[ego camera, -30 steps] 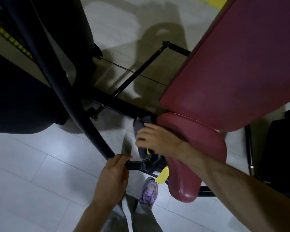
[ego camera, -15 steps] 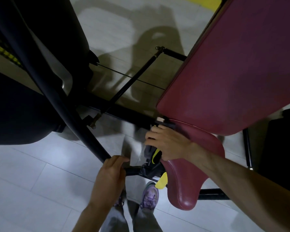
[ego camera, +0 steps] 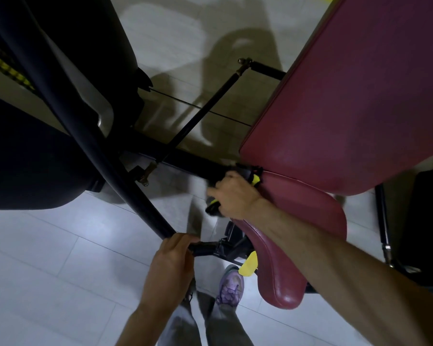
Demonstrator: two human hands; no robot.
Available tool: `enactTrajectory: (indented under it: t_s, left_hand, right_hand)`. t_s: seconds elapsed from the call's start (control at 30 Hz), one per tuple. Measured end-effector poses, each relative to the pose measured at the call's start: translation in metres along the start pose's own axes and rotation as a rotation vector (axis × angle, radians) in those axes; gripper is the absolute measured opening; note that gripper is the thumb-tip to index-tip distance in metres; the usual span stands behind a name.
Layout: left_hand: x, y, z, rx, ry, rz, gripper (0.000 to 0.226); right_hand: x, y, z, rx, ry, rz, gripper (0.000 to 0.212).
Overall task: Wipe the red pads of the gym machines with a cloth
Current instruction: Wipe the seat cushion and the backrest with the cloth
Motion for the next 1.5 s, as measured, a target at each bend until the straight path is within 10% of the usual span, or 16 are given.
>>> enactTrajectory:
  t_s: [0.1,0.27,0.47,0.73,1.17,1.5]
  left_hand:
    - [0.004,0.001,0.002,0.005,-0.003,0.001,0.032]
    - [0.010,-0.001,0.004,0.017,-0.026,0.071,0.034]
    - [0.006,0.003,0.003,0.053,-0.043,0.316,0.030]
    - [-0.013,0.010,0.005,0.158,-0.151,0.435,0.029]
    - [-0.166,0.090,-0.020,0.160,-0.409,0.587,0.029]
    - [-0.362,0.128,-0.022,0.086,-0.554,0.535,0.021]
  right_hand:
    - [-0.014,0.006,-0.006,0.021,0.109,0.017,0.039]
    - [-0.029,0.005,0.008,0.063,-0.215,0.091,0.029]
    - [0.014,-0.008,-0.034,-0.193,-0.053,0.204,0.040]
    - [0.066,-0.019,-0.116,-0.119,-0.010,0.172,0.038]
    - [0.077,0.082,-0.265,0.053,-0.537,0.541,0.040]
    - [-0.017,0.181,-0.433,-0.569,-1.216,1.261,0.029]
Point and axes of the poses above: each hand's wrist, its own z-axis towards the middle knuckle, its own y-axis out of the back of the hand, x = y × z, the point moved 5 cm from there along z, towards the middle knuckle, and after that the axes turned 13 degrees about -z, right-handed, at the moved point
